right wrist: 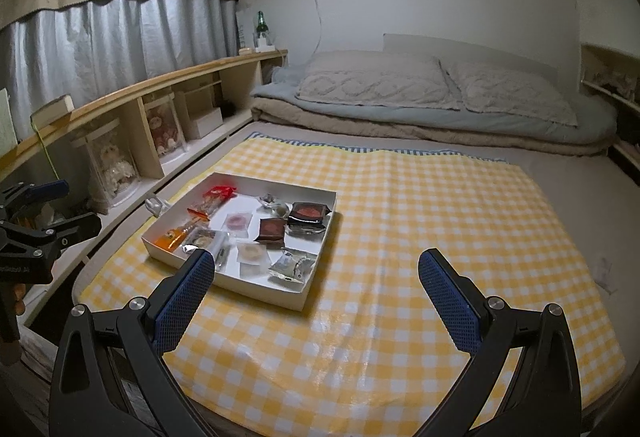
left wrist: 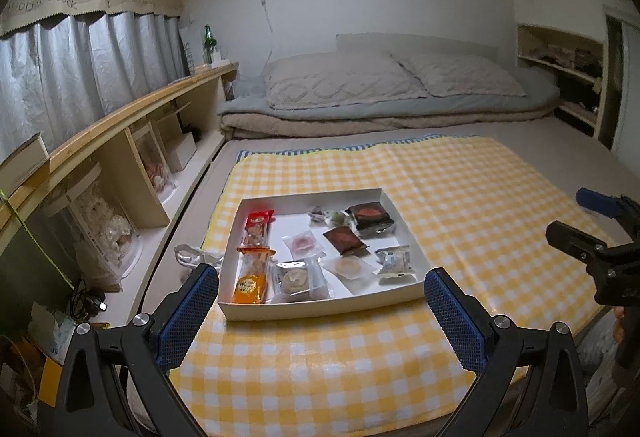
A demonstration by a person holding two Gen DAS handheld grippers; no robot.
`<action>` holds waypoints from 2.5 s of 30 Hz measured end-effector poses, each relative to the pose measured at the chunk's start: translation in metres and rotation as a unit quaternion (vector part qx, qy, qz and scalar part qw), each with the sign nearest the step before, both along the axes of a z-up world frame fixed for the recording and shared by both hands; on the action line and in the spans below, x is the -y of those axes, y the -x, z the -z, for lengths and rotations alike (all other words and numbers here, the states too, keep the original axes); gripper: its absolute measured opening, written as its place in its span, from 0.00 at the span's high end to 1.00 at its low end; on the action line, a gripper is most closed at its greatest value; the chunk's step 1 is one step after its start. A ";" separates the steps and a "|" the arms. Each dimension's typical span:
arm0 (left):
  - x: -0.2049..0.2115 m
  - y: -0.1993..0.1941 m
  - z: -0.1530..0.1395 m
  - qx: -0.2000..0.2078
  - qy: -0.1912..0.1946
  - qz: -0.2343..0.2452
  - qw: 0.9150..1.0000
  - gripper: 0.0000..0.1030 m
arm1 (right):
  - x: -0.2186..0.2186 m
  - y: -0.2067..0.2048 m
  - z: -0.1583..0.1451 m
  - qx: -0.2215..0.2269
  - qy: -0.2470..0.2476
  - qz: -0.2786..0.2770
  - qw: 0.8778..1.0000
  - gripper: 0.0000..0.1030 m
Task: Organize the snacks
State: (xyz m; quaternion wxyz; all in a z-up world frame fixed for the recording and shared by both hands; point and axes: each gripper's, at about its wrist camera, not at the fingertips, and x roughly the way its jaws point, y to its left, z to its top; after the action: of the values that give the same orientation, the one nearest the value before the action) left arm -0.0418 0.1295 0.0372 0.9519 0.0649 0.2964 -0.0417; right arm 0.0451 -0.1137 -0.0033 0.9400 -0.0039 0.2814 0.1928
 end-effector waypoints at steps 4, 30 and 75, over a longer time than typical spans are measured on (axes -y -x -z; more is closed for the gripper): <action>0.005 0.003 0.003 -0.001 -0.003 0.006 1.000 0.00 | 0.001 0.002 0.002 -0.002 -0.002 -0.002 1.000 0.00; 0.016 0.005 0.007 -0.003 -0.001 0.003 1.000 0.00 | 0.007 0.005 0.005 0.004 0.004 0.003 1.000 0.00; 0.026 0.010 0.008 -0.005 -0.001 -0.004 1.000 0.00 | 0.010 0.004 0.008 -0.004 0.007 -0.009 1.000 0.00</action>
State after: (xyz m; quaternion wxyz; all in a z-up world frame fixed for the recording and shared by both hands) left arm -0.0517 0.1032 0.0293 0.9506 0.0649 0.3012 -0.0376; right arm 0.0411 -0.1239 -0.0111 0.9371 -0.0120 0.2866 0.1989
